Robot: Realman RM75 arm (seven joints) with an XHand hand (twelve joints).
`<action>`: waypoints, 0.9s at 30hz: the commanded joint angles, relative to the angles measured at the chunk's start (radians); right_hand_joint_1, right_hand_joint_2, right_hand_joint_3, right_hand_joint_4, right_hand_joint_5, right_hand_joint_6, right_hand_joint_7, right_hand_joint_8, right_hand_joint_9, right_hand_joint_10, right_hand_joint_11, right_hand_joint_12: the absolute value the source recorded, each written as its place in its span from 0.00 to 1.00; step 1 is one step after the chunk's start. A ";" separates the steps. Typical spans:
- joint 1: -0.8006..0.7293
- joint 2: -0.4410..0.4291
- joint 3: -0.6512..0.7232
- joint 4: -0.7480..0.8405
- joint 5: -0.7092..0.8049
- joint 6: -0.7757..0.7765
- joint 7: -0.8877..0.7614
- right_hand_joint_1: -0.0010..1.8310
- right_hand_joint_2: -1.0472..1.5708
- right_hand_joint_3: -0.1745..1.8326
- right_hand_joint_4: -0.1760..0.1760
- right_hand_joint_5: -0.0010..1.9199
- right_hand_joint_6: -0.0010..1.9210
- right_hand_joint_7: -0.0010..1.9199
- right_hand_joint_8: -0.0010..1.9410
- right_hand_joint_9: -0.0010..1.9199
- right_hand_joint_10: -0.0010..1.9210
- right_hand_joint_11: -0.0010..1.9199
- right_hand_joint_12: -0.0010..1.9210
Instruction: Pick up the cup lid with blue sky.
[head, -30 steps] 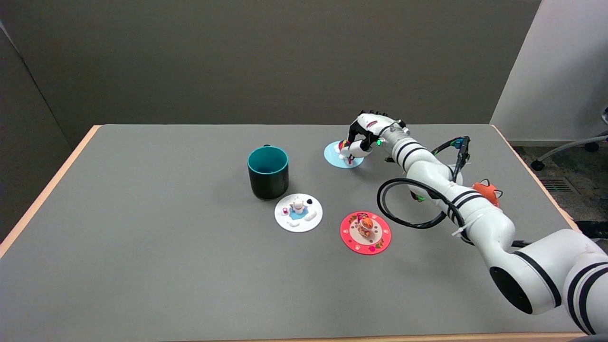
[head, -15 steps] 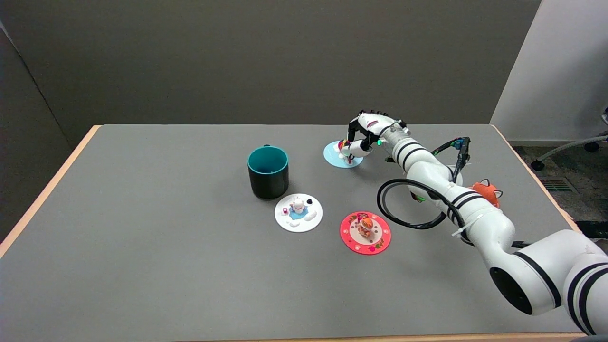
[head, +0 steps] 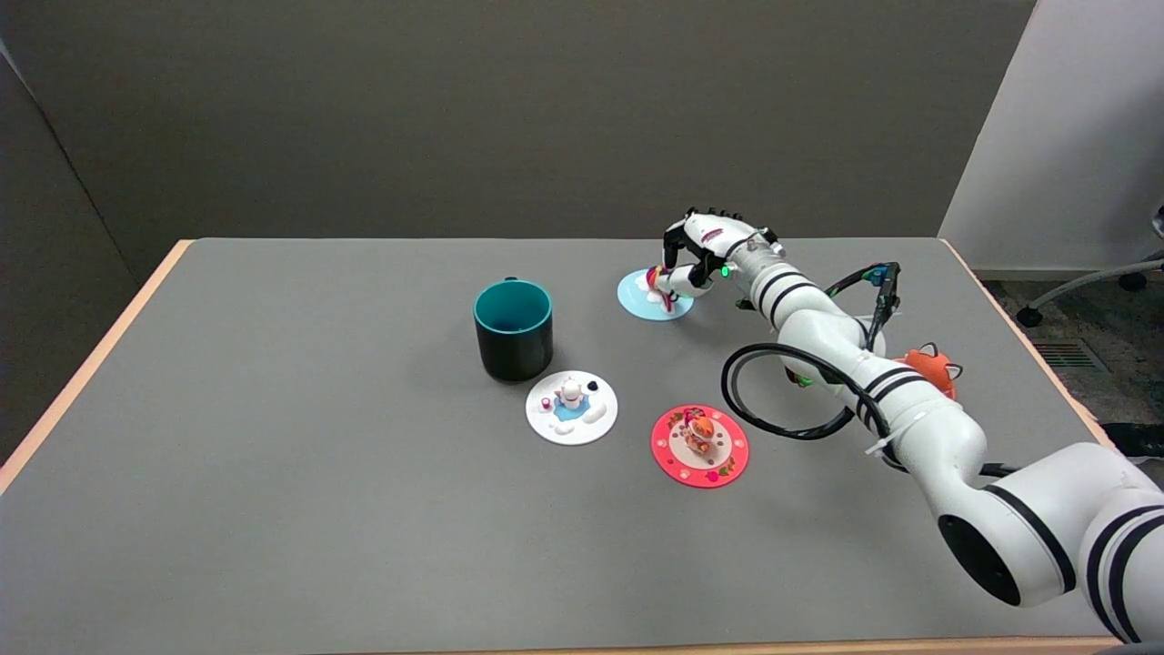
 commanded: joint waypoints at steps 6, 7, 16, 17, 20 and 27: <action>-0.026 0.004 0.001 -0.055 0.003 -0.006 0.004 0.53 0.85 0.19 0.45 0.36 0.74 0.14 0.57 0.11 0.56 0.19 0.35; -0.026 0.004 0.001 -0.058 0.004 -0.006 0.004 0.54 0.85 0.18 0.40 0.37 0.73 0.16 0.55 0.11 0.54 0.19 0.34; -0.028 0.006 -0.004 -0.076 0.029 -0.001 0.006 0.51 0.69 0.44 0.04 0.42 0.13 0.32 0.33 0.14 0.46 0.19 0.29; -0.028 0.006 -0.004 -0.076 0.030 0.000 0.006 0.51 0.69 0.44 0.04 0.42 0.13 0.32 0.32 0.14 0.45 0.19 0.29; -0.028 0.006 -0.003 -0.076 0.030 0.002 0.006 0.51 0.68 0.45 0.02 0.42 0.12 0.34 0.29 0.15 0.43 0.19 0.29; -0.028 0.004 -0.004 -0.076 0.030 0.002 0.006 0.51 0.67 0.45 0.00 0.41 0.12 0.35 0.27 0.16 0.41 0.19 0.27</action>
